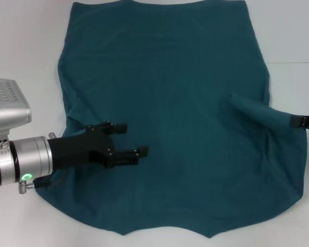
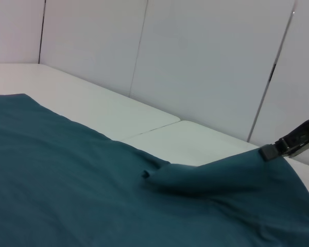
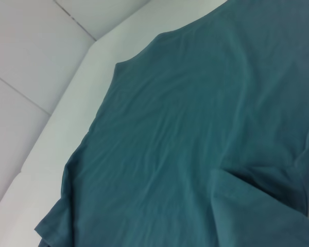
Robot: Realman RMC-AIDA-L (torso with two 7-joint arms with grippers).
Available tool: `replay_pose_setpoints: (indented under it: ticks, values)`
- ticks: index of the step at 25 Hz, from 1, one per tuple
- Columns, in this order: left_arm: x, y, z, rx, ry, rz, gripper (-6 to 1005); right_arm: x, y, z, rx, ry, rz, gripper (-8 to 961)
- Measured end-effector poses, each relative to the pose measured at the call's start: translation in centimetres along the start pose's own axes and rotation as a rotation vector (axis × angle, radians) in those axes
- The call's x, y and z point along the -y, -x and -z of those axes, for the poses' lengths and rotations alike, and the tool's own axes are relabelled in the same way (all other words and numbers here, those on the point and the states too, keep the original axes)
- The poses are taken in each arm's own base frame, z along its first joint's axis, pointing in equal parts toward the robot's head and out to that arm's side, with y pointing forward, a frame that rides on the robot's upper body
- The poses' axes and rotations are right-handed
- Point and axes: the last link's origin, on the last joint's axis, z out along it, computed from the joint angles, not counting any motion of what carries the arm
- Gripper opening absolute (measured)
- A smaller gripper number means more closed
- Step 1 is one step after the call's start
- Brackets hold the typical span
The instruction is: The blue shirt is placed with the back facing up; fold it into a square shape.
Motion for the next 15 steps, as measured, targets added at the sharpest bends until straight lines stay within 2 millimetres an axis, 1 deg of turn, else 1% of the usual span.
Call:
replay_pose_setpoints:
  ticks: [3,7,10,13,15]
  values:
    - [0.0,0.0,0.0,-0.001,0.001,0.002,936,-0.2,0.1,-0.2,-0.006,0.008,0.015,3]
    - [0.0,0.0,0.0,-0.001,0.001,0.003,936,-1.2,0.6,-1.2,-0.013,0.033,0.048,4]
    - [-0.1,0.0,0.0,-0.002,0.001,0.004,936,-2.2,0.8,-2.5,-0.038,0.058,0.078,4]
    - [0.0,0.0,0.0,-0.002,0.001,0.004,937,-3.7,0.9,-4.2,-0.074,0.091,0.115,4]
    - [0.0,0.0,0.0,-0.002,0.001,0.003,937,-4.7,0.6,-5.3,-0.103,0.113,0.134,4]
